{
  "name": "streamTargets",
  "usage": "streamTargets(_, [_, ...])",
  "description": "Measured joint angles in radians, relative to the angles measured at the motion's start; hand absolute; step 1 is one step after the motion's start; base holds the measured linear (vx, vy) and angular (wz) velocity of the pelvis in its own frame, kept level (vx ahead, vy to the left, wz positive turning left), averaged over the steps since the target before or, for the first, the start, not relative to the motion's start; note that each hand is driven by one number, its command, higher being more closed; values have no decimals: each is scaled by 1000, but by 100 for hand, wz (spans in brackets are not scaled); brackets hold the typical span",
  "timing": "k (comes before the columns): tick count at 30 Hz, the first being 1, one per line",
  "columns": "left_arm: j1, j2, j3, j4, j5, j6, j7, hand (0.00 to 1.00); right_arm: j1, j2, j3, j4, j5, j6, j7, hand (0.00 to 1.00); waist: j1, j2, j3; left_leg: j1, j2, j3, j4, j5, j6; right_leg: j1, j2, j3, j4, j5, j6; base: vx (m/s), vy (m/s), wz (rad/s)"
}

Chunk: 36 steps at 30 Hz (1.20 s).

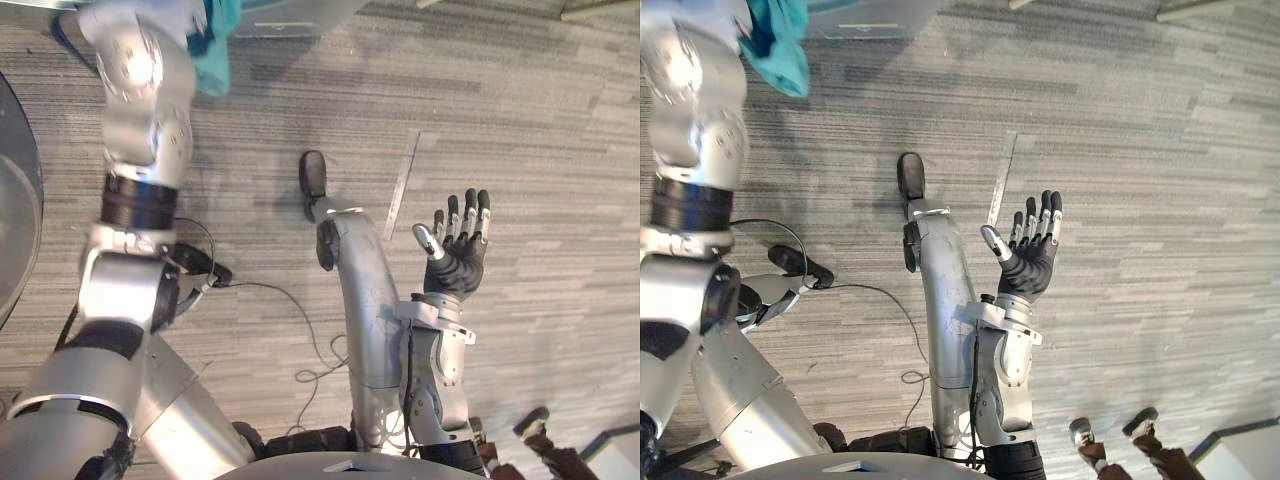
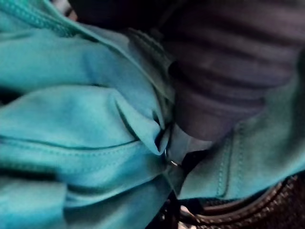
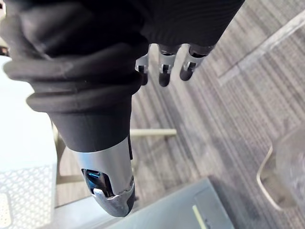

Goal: Pick up the laundry basket with both hands and put the clothes into the washing machine.

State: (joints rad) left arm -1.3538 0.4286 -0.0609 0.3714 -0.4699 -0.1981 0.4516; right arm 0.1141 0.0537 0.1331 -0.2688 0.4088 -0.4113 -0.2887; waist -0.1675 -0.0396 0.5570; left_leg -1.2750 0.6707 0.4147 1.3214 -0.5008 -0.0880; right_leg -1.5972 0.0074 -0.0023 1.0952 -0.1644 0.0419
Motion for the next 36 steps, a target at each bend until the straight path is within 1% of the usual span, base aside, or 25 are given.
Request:
streamTargets(2, [-116, 32, -18, 46, 28, 18, 3, 100, 0, -6, -3, 13, 21, 1, 3, 0, -11, 0, 0, -2, 3, 13, -1, -3, 6, -4, 3, 5, -19, 15, 2, 20, 65, -22])
streamTargets(4, [-310, 82, -38, 94, 102, 65, 25, 100, 0, -5, -18, 24, 61, 13, 11, 0, -14, 1, 2, -3, 10, 33, 0, -8, 14, -9, 17, 17, -49, 43, 6, 30, 96, -27])
streamTargets(6, [-401, 109, -58, 128, 125, 82, 44, 100, 0, -5, -19, 27, 69, 19, 18, 0, -16, 1, 2, -3, 9, 41, -10, -8, 14, -9, 17, 17, -67, 52, 9, 20, 83, -13])
streamTargets(7, [-447, 137, -71, 151, 126, 93, 50, 100, -1, -5, -22, 27, 70, 23, 18, 0, -14, 1, 2, -3, 9, 50, -22, -8, 14, -10, 18, 16, -84, 59, 9, 12, 58, -3])
streamTargets(10, [-522, 149, -108, 153, 104, 108, 62, 100, -21, -6, -38, 32, 75, 39, 18, 0, -6, 2, 2, -12, 2, 54, -42, -7, 15, -9, 16, 14, -117, 73, 15, 15, 76, 0])
streamTargets(12, [-579, 145, -159, 162, 113, 119, 59, 100, -53, -6, -66, 43, 74, 66, 16, 0, -1, 4, 3, -18, -11, 58, -54, -7, 15, -9, 7, 14, -136, 81, 18, 22, 95, 6])
streamTargets(13, [-584, 144, -170, 167, 118, 121, 58, 0, -55, -6, -71, 41, 74, 67, 17, 0, -1, 6, 4, -18, -17, 58, -57, -7, 16, -9, 2, 14, -137, 82, 18, 27, 101, 12])
streamTargets(14, [-592, 141, -184, 184, 149, 137, 57, 0, -60, -6, -77, 41, 72, 70, 17, 0, -1, 7, 5, -18, -24, 61, -63, -8, 17, -9, -5, 14, -141, 84, 20, 29, 98, 7])
streamTargets(15, [-599, 142, -186, 208, 208, 162, 37, 0, -61, -5, -81, 39, 72, 71, 18, 0, 0, 7, 5, -19, -28, 66, -72, -7, 19, -8, -7, 13, -151, 93, 23, 29, 96, 3])
streamTargets(16, [-599, 145, -186, 222, 237, 173, 26, 0, -61, -5, -84, 39, 72, 71, 18, 0, 1, 7, 5, -19, -30, 68, -74, -7, 19, -8, -9, 11, -157, 96, 22, 29, 91, -3])
streamTargets(18, [-597, 152, -186, 285, 415, 232, -24, 0, -60, -4, -91, 38, 76, 71, 26, 0, 3, 7, 5, -19, -34, 79, -84, -6, 22, -8, -13, 11, -173, 105, 19, 30, 101, -2])
streamTargets(19, [-594, 153, -187, 301, 447, 241, -33, 0, -60, -4, -96, 39, 76, 71, 28, 0, 4, 7, 5, -19, -35, 80, -84, -6, 22, -8, -14, 10, -174, 105, 19, 25, 90, 1])
streamTargets(20, [-587, 156, -187, 328, 529, 260, -59, 0, -59, -3, -97, 41, 80, 71, 40, 0, 6, 7, 5, -19, -36, 80, -85, -6, 22, -8, -16, 8, -174, 106, 19, 14, 66, 2])
streamTargets(21, [-573, 166, -186, 338, 605, 269, -83, 0, -58, -4, -99, 43, 100, 70, 58, 0, 7, 7, 5, -19, -37, 80, -86, -6, 22, -8, -17, 8, -175, 106, 18, 12, 63, 1])
streamTargets(22, [-565, 172, -186, 341, 635, 270, -93, 0, -57, -4, -101, 46, 105, 70, 66, 0, 8, 7, 5, -19, -37, 80, -87, -6, 22, -8, -17, 7, -177, 107, 17, 9, 60, -1])
streamTargets(23, [-548, 184, -184, 348, 703, 278, -110, 0, -52, -4, -103, 50, 117, 68, 80, 0, 11, 8, 5, -19, -37, 81, -89, -5, 24, -7, -16, 6, -182, 111, 17, 6, 48, -3])
streamTargets(26, [-509, 196, -178, 349, 816, 295, -150, 0, -25, -7, -110, 51, 156, 61, 115, 0, 26, 10, 6, -19, -37, 97, -113, 8, 35, -2, -10, 6, -227, 138, 18, 5, 58, -6])
streamTargets(28, [-480, 197, -172, 359, 847, 294, -181, 0, -24, -14, -117, 60, 180, 59, 131, 0, 33, 12, 7, -17, -37, 103, -126, 16, 39, 7, -7, 5, -258, 157, 18, 3, 69, -8])
streamTargets(29, [-464, 197, -168, 369, 845, 294, -199, 0, -24, -17, -117, 70, 181, 60, 136, 0, 34, 13, 6, -16, -37, 105, -131, 19, 41, 13, -7, 4, -270, 164, 18, -2, 86, -11])
streamTargets(30, [-448, 191, -143, 394, 807, 298, -237, 0, -24, -18, -117, 87, 181, 62, 136, 0, 33, 14, 7, -16, -37, 105, -143, 28, 45, 27, -6, -1, -300, 181, 19, -6, 72, -7])
streamTargets(32, [-445, 189, -135, 401, 769, 309, -265, 0, -18, -22, -119, 99, 181, 66, 137, 0, 34, 14, 7, -16, -41, 106, -157, 39, 48, 38, -6, -4, -331, 199, 18, -16, 69, -2])
streamTargets(34, [-452, 189, -139, 399, 744, 310, -273, 0, -8, -33, -118, 110, 182, 73, 146, 0, 35, 14, 7, -16, -44, 106, -164, 46, 51, 46, -6, -5, -349, 211, 17, -28, 61, 1])
streamTargets(35, [-457, 190, -143, 388, 750, 311, -263, 0, 2, -36, -116, 113, 183, 74, 156, 0, 36, 14, 7, -16, -46, 107, -167, 49, 52, 48, -7, -5, -355, 216, 17, -31, 57, 0])
streamTargets(36, [-463, 194, -151, 373, 781, 310, -237, 0, 5, -40, -116, 123, 190, 72, 166, 0, 35, 14, 7, -16, -46, 107, -171, 53, 53, 53, -6, -6, -366, 223, 17, -19, 32, -2])
